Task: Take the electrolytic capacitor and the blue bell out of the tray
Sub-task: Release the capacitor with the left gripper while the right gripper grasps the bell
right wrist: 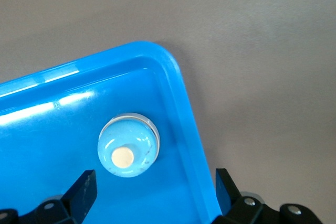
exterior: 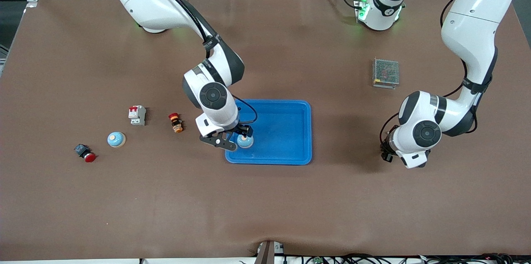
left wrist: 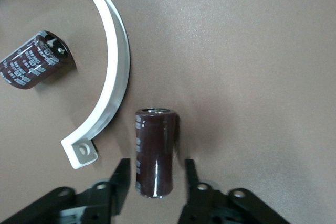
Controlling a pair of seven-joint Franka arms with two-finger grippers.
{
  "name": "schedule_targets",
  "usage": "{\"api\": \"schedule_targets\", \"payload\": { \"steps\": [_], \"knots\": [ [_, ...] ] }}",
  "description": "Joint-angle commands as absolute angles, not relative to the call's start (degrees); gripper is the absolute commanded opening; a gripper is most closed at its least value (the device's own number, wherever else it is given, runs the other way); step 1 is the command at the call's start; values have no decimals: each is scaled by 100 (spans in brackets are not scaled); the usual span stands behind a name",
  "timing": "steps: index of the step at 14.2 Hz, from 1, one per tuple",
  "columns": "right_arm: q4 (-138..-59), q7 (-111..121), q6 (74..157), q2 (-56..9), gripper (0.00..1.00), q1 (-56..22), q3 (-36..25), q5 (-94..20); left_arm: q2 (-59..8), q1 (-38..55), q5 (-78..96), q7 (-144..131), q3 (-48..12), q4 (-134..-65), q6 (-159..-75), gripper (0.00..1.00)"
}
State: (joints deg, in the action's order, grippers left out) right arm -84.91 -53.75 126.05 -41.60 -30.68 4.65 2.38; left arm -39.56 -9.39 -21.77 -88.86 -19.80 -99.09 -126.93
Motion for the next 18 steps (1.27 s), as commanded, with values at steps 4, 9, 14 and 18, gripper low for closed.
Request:
{"api": "schedule_targets", "payload": {
  "steps": [4,9,14,18],
  "knots": [
    [-7796,-5801,12498,-4658,100,-3226,413,352,-3824,-976,-2259,-8877,-2091,-9888,-12709,100],
    [-7585,-6038,12708,-4895,100,-3226,422,317,-3753,-993,-2197,-8860,-2574,-9546,-12358,100],
    [-7585,-6108,13104,-5027,100,-3234,422,308,-3394,-1037,-2188,-7912,-2847,-9308,-12006,100],
    [-7594,-6100,13113,-5071,100,-3261,422,316,-2840,-1037,-2171,-7120,-2909,-9281,-11541,100]
  ]
}}
